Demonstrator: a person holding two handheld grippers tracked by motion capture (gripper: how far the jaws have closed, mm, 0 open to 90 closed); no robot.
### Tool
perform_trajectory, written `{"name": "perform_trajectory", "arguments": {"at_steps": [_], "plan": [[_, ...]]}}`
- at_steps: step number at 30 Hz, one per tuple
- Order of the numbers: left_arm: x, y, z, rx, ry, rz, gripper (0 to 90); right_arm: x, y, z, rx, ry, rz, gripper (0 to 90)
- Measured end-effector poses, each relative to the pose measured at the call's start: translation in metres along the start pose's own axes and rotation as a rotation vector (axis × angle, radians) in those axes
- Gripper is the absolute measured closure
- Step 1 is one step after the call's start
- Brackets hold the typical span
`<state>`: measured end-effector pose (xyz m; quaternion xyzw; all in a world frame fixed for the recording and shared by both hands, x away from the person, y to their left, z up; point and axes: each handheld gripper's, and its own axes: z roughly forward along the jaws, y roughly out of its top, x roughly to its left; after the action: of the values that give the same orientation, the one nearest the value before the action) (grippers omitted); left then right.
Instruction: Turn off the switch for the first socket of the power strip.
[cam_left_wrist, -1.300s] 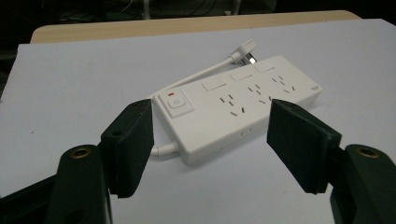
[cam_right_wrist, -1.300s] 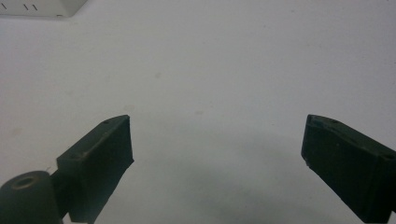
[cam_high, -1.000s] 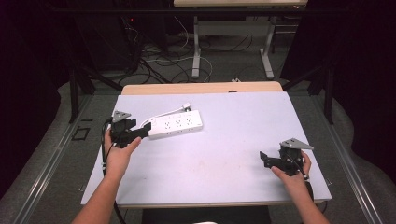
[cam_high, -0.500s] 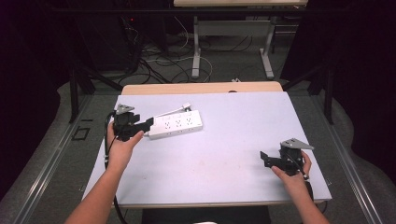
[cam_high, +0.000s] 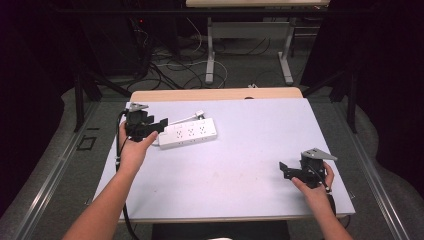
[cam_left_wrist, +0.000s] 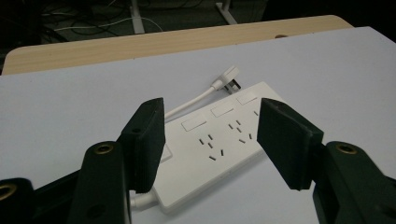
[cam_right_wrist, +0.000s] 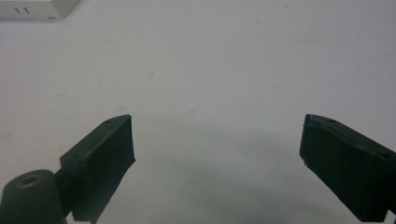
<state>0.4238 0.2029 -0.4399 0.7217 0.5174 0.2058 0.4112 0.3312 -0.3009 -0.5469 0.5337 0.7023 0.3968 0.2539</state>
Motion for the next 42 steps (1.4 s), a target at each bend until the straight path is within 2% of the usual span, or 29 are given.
{"name": "perform_trajectory", "arguments": {"at_steps": [1,7,9,11,19,22,23,26,42], "plan": [[-0.002,0.001,0.001,-0.011,0.0,-0.009,43.4,0.0,0.0,0.0,0.002,-0.001,0.005,9.5],[-0.008,0.01,0.006,0.007,-0.009,0.013,45.5,0.0,0.0,0.0,0.0,-0.004,0.011,9.5],[-0.01,0.013,0.009,-0.001,-0.006,0.014,46.5,0.0,0.0,0.0,0.0,-0.004,0.012,9.5],[-0.011,0.015,0.01,0.019,-0.007,0.026,47.3,0.0,0.0,0.001,0.001,-0.005,0.013,9.5],[-0.02,0.023,0.022,0.041,0.005,0.054,48.9,-0.001,-0.001,0.001,-0.005,-0.007,0.011,9.5],[-0.024,0.023,0.028,0.049,0.004,0.054,50.0,-0.002,-0.001,0.001,-0.004,-0.004,0.007,9.5],[-0.025,0.024,0.029,0.068,0.001,0.06,50.1,-0.002,-0.001,0.001,-0.004,-0.004,0.006,9.5],[-0.028,0.024,0.035,0.06,0.006,0.066,51.4,-0.002,-0.001,0.001,-0.002,-0.003,0.008,9.5],[-0.047,0.023,0.061,0.119,0.018,0.093,58.1,-0.002,-0.001,0.001,-0.002,0.006,0.017,9.5]]}}
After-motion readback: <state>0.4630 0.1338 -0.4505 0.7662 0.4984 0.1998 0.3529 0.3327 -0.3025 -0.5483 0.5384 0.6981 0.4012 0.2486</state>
